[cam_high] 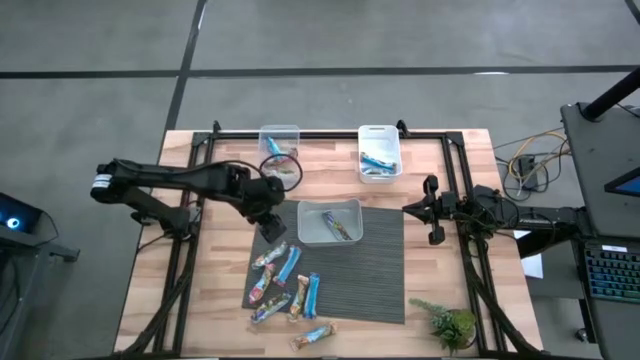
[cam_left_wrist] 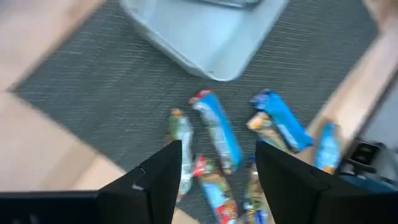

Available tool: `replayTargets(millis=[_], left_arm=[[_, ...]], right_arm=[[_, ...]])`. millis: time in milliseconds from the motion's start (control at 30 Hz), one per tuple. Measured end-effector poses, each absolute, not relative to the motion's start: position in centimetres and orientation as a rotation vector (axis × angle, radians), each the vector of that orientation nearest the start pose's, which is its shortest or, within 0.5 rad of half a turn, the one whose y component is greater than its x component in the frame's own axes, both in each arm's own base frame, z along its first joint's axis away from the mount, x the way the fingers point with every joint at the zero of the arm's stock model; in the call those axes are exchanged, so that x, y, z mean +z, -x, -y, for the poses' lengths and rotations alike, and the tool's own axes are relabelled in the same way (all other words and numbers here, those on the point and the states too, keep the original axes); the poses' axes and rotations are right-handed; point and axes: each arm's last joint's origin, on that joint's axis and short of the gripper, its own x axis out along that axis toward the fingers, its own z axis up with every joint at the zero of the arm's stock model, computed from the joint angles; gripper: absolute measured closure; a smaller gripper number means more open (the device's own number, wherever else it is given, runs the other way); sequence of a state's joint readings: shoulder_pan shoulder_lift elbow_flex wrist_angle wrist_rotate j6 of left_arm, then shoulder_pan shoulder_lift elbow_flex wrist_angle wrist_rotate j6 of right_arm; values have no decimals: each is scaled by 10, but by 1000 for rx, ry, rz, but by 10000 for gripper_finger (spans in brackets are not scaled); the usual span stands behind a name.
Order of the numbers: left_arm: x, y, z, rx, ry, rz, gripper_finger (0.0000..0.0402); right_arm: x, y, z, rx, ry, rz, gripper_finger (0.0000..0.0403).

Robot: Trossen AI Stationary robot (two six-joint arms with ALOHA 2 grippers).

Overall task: Pick and place Granola Bars by type
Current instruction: Put the yellow granola bar into the white bin

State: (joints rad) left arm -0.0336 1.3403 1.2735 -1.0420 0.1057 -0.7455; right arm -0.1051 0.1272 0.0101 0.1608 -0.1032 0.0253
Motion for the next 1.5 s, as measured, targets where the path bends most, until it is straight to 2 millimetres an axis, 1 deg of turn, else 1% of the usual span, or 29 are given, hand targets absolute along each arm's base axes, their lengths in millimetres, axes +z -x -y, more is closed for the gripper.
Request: replayTargets(millis=[100,233,367,633,800,1067,1233,1400,1500], left_arm=[[309,-254,14,204,750,-1060,215],[300,-256,16,132,797,-1008,215],[292,-256,17,123,823,-1028,215],[284,-254,18,97,835,-1063,215],[281,-256,18,70,804,-1082,215],[267,-266,21,90,801,-1142,216],[252,-270,24,121,791,-1236,216],[234,-274,31,245,887,-1340,216],[227,-277,35,309,920,-1360,216]], right_arm=[[172,-105,8,-2,-21,43,394],[172,-105,8,-1,-21,43,394],[172,-105,8,-2,-21,43,394],[172,-105,8,-2,-21,43,394],[172,-105,8,-2,-21,44,394],[172,-105,8,-2,-21,43,394],[172,-105,8,-2,-20,43,394],[172,-105,8,-2,-21,43,394],[172,-105,8,-2,-21,43,394]])
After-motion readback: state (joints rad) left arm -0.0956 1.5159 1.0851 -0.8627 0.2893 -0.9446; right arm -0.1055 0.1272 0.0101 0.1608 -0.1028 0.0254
